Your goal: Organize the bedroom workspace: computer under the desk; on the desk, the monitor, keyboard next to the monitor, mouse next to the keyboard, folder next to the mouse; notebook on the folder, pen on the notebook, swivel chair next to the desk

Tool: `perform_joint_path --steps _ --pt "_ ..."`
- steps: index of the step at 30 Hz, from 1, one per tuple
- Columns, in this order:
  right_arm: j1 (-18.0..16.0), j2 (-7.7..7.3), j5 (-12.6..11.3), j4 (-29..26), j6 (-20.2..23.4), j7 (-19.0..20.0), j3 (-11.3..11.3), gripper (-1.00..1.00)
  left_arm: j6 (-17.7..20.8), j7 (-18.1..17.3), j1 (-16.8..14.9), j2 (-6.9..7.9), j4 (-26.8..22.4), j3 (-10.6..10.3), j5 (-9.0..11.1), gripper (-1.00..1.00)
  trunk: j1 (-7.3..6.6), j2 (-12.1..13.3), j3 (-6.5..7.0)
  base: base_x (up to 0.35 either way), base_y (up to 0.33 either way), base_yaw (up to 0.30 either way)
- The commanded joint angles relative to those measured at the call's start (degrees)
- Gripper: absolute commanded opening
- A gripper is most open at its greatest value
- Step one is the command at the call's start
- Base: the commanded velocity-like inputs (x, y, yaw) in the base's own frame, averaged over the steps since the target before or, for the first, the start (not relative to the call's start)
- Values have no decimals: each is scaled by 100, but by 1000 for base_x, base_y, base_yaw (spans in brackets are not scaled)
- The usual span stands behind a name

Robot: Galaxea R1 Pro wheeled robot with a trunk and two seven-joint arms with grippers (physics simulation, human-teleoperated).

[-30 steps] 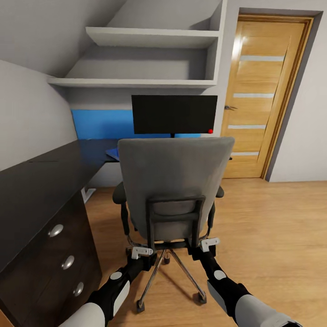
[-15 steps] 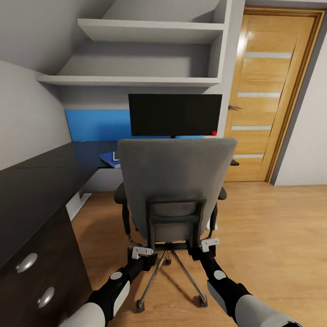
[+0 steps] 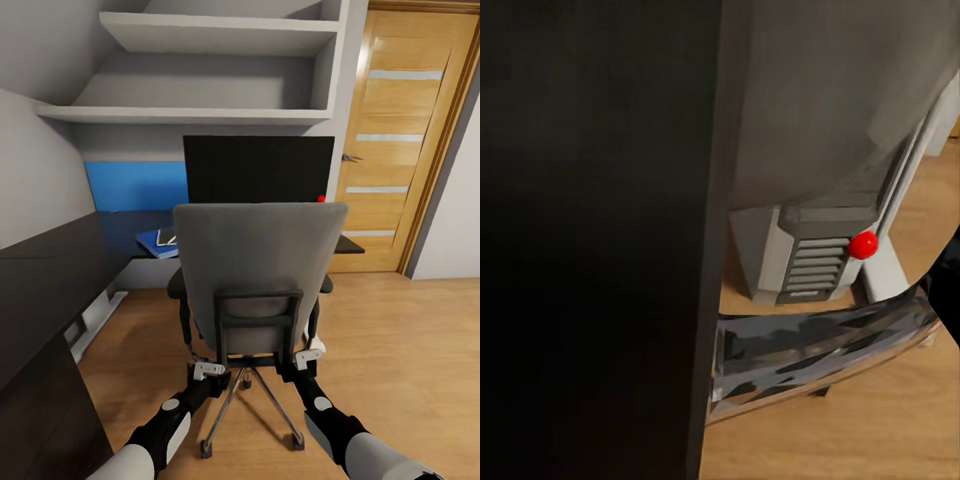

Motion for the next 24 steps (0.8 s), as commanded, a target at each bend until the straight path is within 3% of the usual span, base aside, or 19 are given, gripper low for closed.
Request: perform_joint_path --steps 1,7,24 --pt "-7 -6 -85 6 -32 -46 16 100 -24 -12 -5 -4 0 76 -52 100 2 -2 -5 81 0 0" --pt "-7 -6 -85 6 -34 -46 13 100 -18 -9 -5 -4 1 76 -52 100 2 -2 -5 -22 0 0" --pt "-7 -49 -94 83 -34 -54 5 100 -1 21 -5 -4 116 101 -45 100 2 -2 -5 -321 0 0"
